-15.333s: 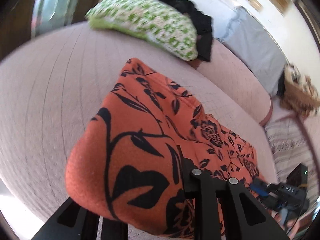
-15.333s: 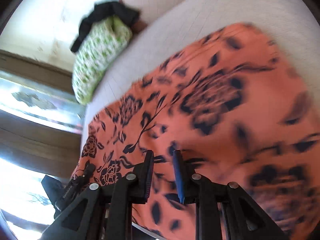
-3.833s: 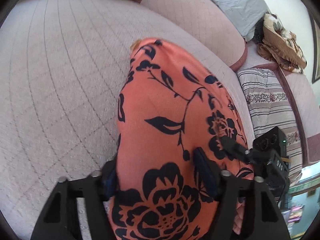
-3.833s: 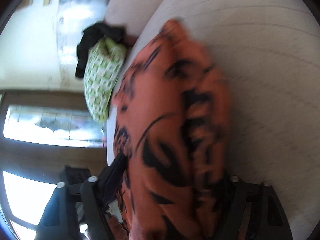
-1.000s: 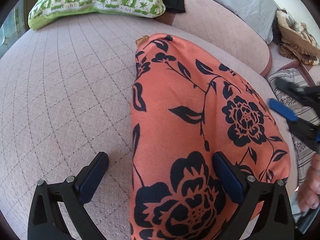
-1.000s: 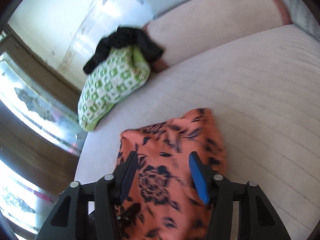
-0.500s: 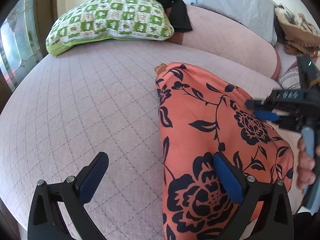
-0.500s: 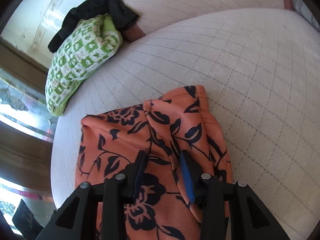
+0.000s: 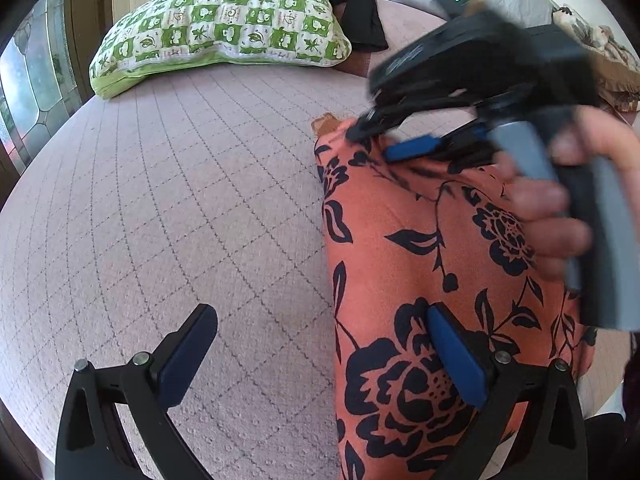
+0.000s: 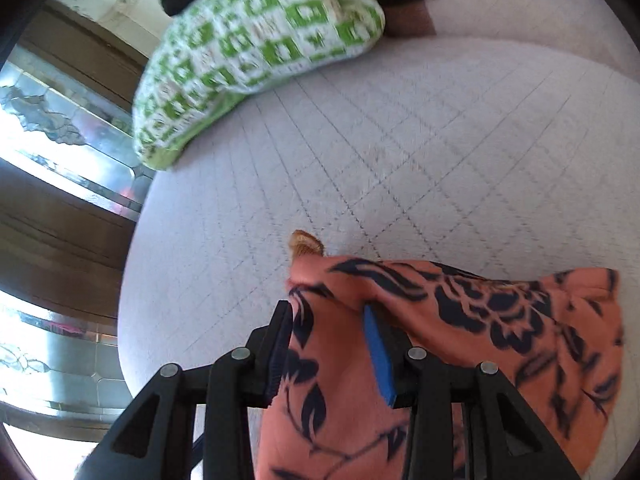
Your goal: Fold small clothes
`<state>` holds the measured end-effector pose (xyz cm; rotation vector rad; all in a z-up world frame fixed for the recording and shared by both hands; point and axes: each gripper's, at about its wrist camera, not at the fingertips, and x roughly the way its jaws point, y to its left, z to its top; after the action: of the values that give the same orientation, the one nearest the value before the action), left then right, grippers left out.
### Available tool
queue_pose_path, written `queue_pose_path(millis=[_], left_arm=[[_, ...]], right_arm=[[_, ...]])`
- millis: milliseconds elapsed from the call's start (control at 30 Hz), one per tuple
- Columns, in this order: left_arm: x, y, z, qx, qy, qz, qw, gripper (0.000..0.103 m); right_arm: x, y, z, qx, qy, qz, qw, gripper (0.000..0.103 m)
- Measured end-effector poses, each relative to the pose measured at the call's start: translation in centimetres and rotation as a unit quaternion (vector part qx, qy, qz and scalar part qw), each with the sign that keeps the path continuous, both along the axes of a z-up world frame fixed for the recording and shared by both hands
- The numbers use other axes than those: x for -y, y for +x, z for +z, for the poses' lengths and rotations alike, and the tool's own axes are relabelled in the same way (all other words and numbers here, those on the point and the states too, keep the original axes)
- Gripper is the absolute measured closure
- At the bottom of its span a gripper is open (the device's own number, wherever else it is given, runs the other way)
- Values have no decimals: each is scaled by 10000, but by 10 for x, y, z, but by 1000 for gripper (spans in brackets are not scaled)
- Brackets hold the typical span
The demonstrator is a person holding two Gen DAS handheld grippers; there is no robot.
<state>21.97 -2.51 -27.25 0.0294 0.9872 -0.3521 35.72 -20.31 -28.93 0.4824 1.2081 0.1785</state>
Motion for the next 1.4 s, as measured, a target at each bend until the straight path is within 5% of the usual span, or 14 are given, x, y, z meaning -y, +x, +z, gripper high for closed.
queue_pose_path(millis=[200, 367, 600, 700, 867, 933, 1067, 1167, 1233, 1333, 1400], left_arm=[[2, 1, 1, 63, 80, -104, 9999, 0], [-3, 7, 0, -49, -56, -119, 9999, 0], [-34, 9, 17, 488, 68, 654, 9966, 0], [-35, 11, 6, 335, 300, 743, 9962, 0], [-23, 4, -7, 378, 892, 618, 9934, 0], [-28, 5, -10, 271, 806, 642, 9943, 0], [-41, 5, -5, 100, 466, 843, 9953, 0], [-50, -7, 20, 610, -293, 751, 9949, 0], [-47, -15, 29, 869, -476, 575, 9934, 0], [-29, -24, 28, 830, -458, 34, 9955, 0], [-8, -35, 23, 870, 22, -296, 9958, 0]], right_arm=[[0, 7, -9, 115, -44, -125, 9998, 63], [22, -9, 11, 656, 345, -611, 9954, 63], [40, -91, 64, 1193, -223, -488, 9914, 63], [44, -140, 71, 1172, -453, -480, 9909, 62], [41, -202, 39, 639, -431, -399, 9962, 57], [40, -220, 10, 396, -395, -423, 9975, 57], [36, -249, 1, 913, -595, -504, 9928, 57], [34, -256, -1, 873, -637, -567, 9925, 57], [35, -262, -4, 833, -556, -574, 9933, 57], [40, -272, -12, 874, -408, -672, 9931, 64], [40, -277, -16, 1003, -392, -687, 9918, 66]])
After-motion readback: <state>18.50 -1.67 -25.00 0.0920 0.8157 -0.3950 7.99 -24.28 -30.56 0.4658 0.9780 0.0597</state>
